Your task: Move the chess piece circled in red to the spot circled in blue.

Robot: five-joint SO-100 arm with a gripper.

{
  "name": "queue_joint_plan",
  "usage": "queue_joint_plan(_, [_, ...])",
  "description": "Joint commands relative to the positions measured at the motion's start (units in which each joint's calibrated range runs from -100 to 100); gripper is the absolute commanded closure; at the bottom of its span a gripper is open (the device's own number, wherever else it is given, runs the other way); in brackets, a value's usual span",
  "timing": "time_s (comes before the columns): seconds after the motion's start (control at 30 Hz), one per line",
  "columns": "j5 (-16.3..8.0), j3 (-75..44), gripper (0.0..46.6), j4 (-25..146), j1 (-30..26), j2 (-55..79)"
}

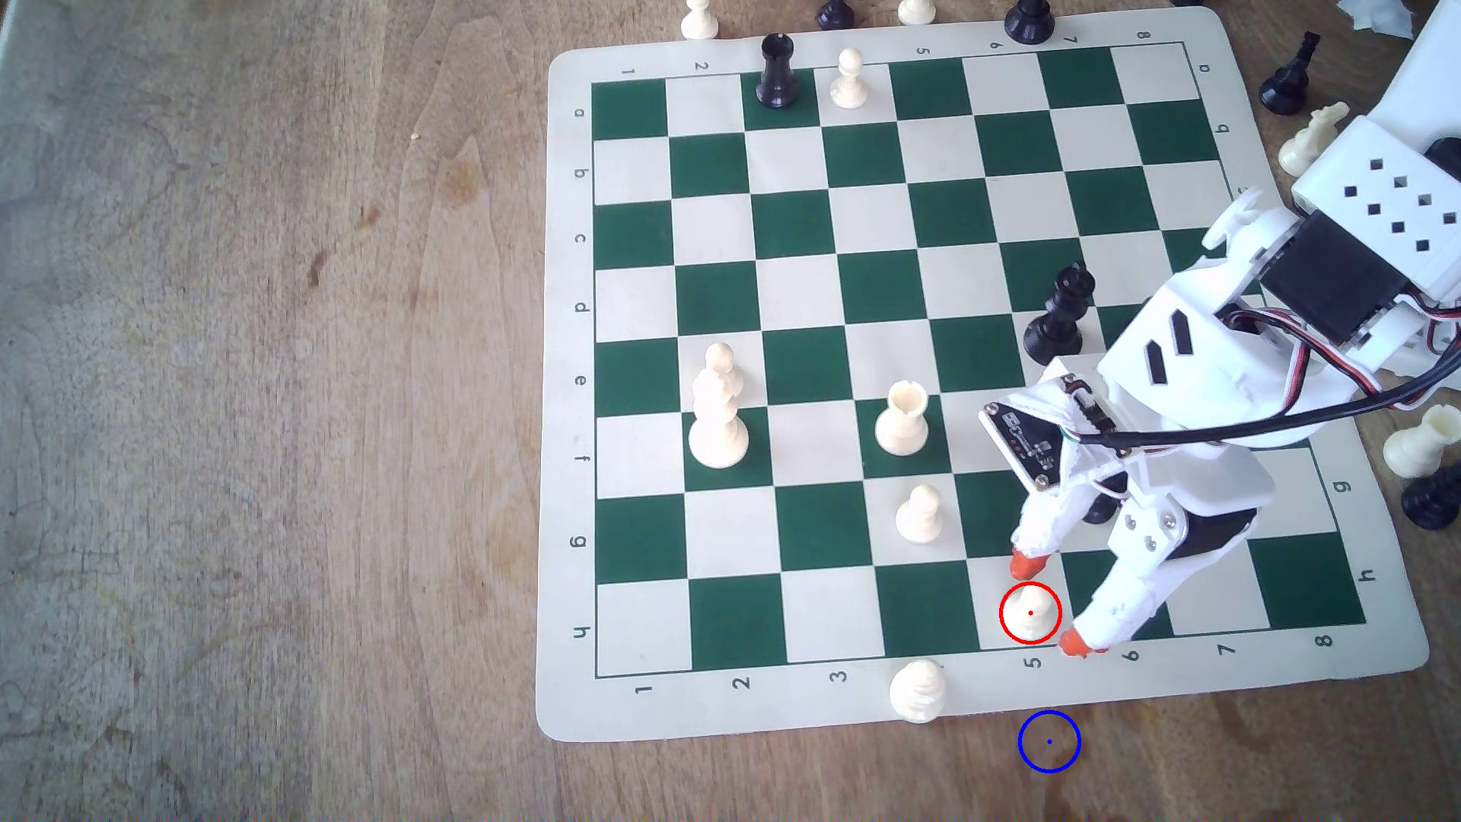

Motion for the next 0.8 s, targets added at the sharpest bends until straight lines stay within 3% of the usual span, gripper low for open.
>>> queue_joint_plan(0.0, [-0.20, -5.13, 31.5, -1.14, -0.51, -0.16])
queue_joint_plan(0.37, [-0.20, -5.13, 32.9, -1.39, -0.82, 0.18])
queue_joint_plan(0.57, [0.20, -5.04, 42.3, -1.31, -0.90, 0.27])
queue_joint_plan(0.77, [0.44, -4.95, 46.4, -0.98, -0.98, 0.10])
